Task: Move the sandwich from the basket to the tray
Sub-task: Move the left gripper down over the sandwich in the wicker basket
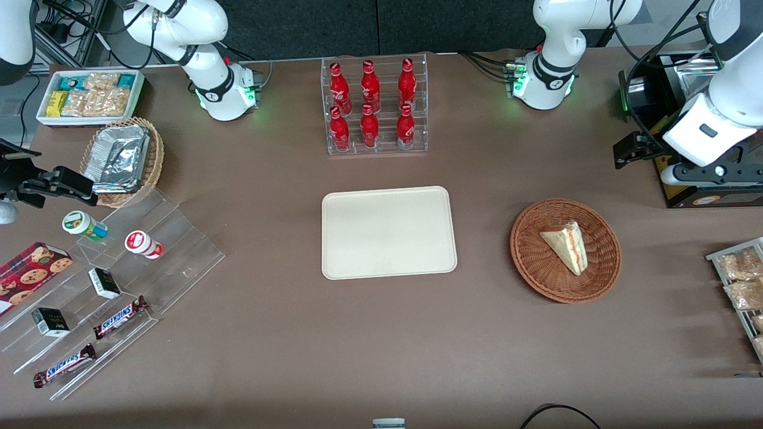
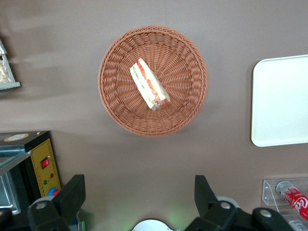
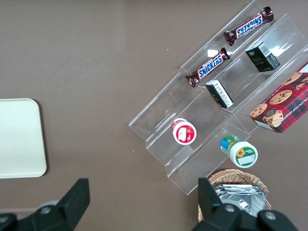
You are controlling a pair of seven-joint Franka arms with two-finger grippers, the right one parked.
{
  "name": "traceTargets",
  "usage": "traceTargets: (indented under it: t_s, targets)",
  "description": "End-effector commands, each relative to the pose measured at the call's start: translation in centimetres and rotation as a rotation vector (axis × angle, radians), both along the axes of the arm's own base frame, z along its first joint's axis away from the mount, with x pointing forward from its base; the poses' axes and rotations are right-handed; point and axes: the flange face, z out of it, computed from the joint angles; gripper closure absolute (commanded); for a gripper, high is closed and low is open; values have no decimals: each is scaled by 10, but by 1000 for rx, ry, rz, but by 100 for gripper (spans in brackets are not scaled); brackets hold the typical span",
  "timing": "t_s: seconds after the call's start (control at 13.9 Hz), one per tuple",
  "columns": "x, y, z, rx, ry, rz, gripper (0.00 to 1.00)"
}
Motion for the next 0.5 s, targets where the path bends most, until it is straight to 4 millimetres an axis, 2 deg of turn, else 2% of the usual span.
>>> traceTargets:
  t_s: [0.0, 0.14, 0.29, 0.43]
  targets:
    - [-7, 0, 12, -6, 29, -14, 0]
    - [-3, -1, 4, -9, 23, -19, 0]
    - [0, 0, -23, -12, 28, -18, 0]
    - [4, -1, -58, -13, 8, -19, 0]
